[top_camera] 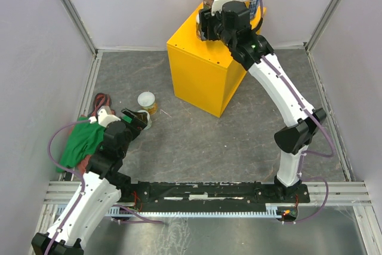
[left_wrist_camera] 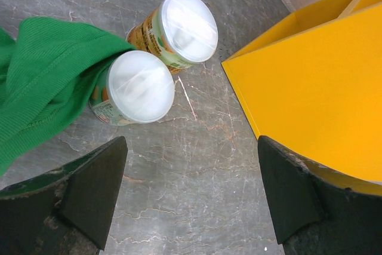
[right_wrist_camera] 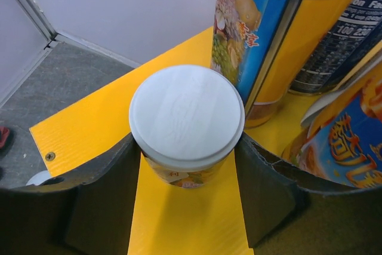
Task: Place and organize the canned foods onto the counter
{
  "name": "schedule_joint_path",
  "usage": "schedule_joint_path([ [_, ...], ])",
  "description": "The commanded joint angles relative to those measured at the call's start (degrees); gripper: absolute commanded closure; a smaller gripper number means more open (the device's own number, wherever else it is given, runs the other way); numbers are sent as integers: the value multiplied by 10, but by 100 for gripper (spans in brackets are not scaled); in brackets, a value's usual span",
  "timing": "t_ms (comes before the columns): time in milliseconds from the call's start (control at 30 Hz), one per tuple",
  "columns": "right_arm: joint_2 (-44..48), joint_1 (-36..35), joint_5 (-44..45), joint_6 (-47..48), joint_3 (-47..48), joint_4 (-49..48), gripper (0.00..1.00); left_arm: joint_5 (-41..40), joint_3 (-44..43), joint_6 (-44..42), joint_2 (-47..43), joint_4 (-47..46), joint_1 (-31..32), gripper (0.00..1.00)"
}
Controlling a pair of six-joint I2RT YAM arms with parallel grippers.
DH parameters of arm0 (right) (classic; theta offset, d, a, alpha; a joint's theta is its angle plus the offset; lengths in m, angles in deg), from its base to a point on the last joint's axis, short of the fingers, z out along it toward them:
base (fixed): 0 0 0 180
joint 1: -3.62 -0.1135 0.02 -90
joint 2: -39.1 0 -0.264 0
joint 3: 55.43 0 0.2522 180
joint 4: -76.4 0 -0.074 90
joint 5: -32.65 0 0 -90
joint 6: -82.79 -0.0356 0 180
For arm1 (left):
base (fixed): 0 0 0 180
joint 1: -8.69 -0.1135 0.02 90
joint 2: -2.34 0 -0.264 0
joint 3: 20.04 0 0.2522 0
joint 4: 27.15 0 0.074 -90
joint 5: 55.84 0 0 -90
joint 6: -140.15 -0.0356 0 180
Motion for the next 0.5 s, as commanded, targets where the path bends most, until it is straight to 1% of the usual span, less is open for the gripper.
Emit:
schedule_joint_path([
  [0, -25, 1, -31, -23, 34, -3, 72, -12, -18, -25, -3, -13, -4, 4],
  [467, -68, 1, -52, -30, 91, 25, 70, -11, -13, -24, 3, -21, -5, 4],
])
